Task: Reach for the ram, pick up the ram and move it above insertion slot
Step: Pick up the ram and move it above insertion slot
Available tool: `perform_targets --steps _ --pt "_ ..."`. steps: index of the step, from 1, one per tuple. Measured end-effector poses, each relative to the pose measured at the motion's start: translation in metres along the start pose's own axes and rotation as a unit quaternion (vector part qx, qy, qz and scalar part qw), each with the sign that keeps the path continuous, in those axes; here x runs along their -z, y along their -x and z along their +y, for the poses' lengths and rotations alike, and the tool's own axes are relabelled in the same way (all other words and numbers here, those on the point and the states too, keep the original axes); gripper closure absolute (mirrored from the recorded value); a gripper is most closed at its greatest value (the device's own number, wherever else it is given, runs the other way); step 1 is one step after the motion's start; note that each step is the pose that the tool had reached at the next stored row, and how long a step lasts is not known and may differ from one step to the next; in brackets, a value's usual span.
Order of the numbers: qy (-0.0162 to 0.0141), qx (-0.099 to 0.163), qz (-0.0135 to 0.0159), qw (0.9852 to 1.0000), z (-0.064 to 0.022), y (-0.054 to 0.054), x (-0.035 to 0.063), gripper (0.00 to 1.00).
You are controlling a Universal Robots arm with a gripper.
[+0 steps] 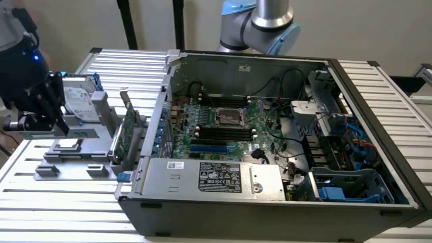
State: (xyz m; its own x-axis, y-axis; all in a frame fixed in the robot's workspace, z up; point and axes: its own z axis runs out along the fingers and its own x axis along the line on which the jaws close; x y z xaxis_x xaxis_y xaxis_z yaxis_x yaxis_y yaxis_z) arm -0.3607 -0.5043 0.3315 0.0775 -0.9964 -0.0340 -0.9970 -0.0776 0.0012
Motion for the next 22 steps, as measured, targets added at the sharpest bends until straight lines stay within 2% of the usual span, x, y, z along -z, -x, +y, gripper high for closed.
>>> perform_targets --steps 5,15,18,22 --pt "0.0009 0.001 -0.0004 1.0 -0.0178 -0.001 0.0226 0.87" --pt "0.005 0.002 -0.0034 1.0 -0.0622 -0.004 0.0678 0.87" --pt "0.0059 0.002 -0.0052 1.0 -0.0757 -0.004 0.0756 0.87" --pt "0.0061 0.003 -0.0089 0.9999 -0.094 -0.006 0.0802 0.87"
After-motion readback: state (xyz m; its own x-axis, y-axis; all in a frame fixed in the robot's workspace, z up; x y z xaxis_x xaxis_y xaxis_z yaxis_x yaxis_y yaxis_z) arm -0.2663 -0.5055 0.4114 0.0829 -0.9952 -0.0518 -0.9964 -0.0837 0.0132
